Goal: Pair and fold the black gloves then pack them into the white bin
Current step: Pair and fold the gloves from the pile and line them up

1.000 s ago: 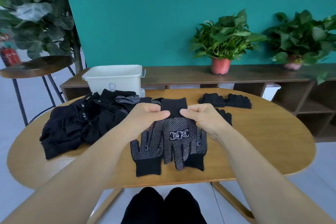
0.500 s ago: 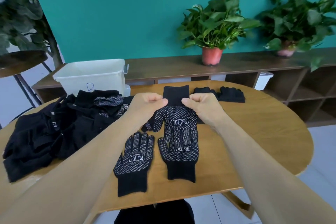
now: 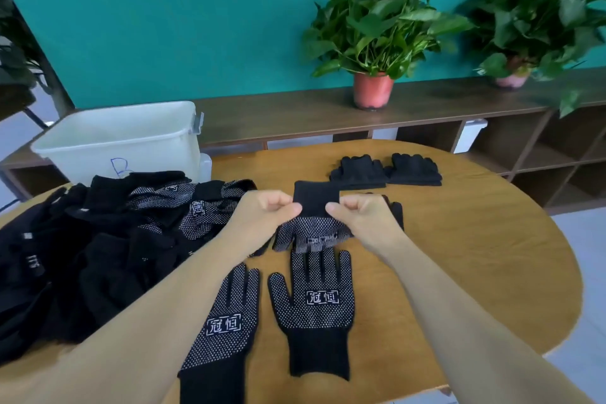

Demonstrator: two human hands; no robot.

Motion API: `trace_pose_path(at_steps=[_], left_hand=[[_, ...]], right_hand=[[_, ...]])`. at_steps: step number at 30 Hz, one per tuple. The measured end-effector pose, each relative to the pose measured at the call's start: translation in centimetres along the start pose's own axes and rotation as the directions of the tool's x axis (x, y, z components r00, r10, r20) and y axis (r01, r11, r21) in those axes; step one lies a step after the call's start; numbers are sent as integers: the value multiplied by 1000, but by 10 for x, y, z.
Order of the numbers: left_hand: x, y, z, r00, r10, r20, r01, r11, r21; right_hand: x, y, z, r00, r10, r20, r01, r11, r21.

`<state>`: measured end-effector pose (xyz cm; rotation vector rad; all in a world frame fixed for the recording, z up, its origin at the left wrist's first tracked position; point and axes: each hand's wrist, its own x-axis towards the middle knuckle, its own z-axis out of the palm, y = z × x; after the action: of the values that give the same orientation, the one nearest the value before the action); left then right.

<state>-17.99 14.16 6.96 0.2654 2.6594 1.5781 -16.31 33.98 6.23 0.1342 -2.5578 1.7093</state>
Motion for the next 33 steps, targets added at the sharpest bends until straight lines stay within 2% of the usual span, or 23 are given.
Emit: trace_pose_path(at_steps=[7, 10, 13, 15, 17, 19, 23, 28, 33], left_hand=[[-23, -8, 7, 998, 51, -24, -50, 998, 35], [-45, -10, 4, 993, 115, 17, -116, 990, 77], [-80, -42, 14, 980, 182, 77, -195, 957, 216], [-100, -68, 26, 959, 280, 44, -277, 893, 354], [-112, -85, 38, 921, 389, 37, -360, 808, 466], [-116, -91, 43, 887, 460, 25, -405, 753, 519], [-120, -96, 47, 863, 505, -20, -405, 715, 569], [-127, -95, 51, 829, 558, -28, -401, 629, 666], [-129, -92, 51, 827, 562, 8, -411, 595, 691]], right_hand=[[-23, 13, 7, 999, -34, 33, 34, 999, 4], [-43, 14, 3, 993, -105, 59, 112, 987, -115], [-79, 38, 12, 974, -182, 133, 221, 889, -402], [-102, 56, 23, 937, -323, 132, 340, 758, -557], [-113, 66, 31, 892, -425, 152, 416, 645, -641], [-116, 70, 36, 868, -471, 155, 437, 578, -689], [-120, 63, 38, 857, -492, 156, 423, 495, -759], [-129, 70, 41, 840, -521, 154, 428, 460, -778], [-130, 80, 43, 825, -542, 161, 433, 422, -796]])
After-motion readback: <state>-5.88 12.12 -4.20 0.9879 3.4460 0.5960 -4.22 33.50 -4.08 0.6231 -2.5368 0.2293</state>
